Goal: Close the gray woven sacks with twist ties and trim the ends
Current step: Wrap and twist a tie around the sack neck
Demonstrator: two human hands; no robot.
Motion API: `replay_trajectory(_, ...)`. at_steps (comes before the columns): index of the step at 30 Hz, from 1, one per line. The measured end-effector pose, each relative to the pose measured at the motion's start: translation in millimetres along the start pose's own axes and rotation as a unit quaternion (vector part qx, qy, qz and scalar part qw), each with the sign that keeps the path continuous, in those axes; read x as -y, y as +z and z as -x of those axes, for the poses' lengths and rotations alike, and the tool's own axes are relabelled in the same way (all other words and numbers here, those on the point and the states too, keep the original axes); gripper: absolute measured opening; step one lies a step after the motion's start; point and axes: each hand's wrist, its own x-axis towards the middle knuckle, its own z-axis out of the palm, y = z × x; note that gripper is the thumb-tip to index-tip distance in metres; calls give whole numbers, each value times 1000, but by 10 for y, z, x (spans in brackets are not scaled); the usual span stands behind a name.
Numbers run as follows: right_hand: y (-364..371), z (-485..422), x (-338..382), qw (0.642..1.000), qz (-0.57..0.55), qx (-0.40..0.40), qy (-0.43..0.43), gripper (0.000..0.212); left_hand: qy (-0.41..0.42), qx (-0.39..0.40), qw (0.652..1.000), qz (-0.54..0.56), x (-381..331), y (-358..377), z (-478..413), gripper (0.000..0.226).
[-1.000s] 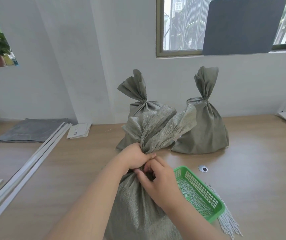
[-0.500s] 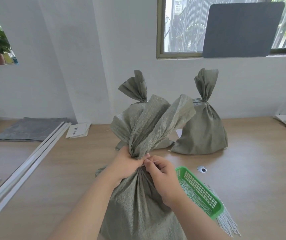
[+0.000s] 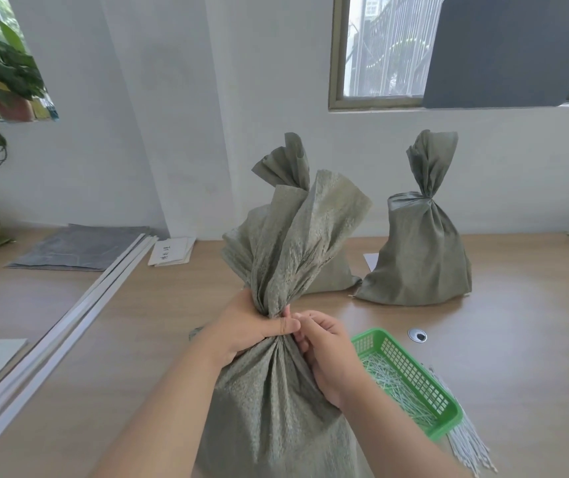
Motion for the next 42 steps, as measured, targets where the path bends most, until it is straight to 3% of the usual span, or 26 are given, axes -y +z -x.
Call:
replay_trajectory(6, -49, -48, 19, 996, -73, 26, 38, 17, -2, 24, 1000, 12, -2, -73, 21, 13)
replay_trajectory(9, -65, -46, 21, 992, -112, 40, 32, 5, -34, 1, 998, 51, -33, -57, 15, 16)
replay_trajectory(18, -69, -90, -14, 990, -130, 45, 29, 18, -88, -27, 990, 105, -14, -85, -12, 21)
replay_trajectory(30, 124, -191, -9, 986, -163, -10, 34, 4, 15, -30, 995, 96, 70, -155, -34, 11)
replay_trajectory(33, 120, -203, -39, 982, -186, -5, 29, 19, 11, -45, 991, 127, 82, -133, -35, 12)
replay_trajectory(42, 55, -166, -45, 980, -197, 0, 24, 34, 14, -70, 992, 107, 47, -95, -63, 5)
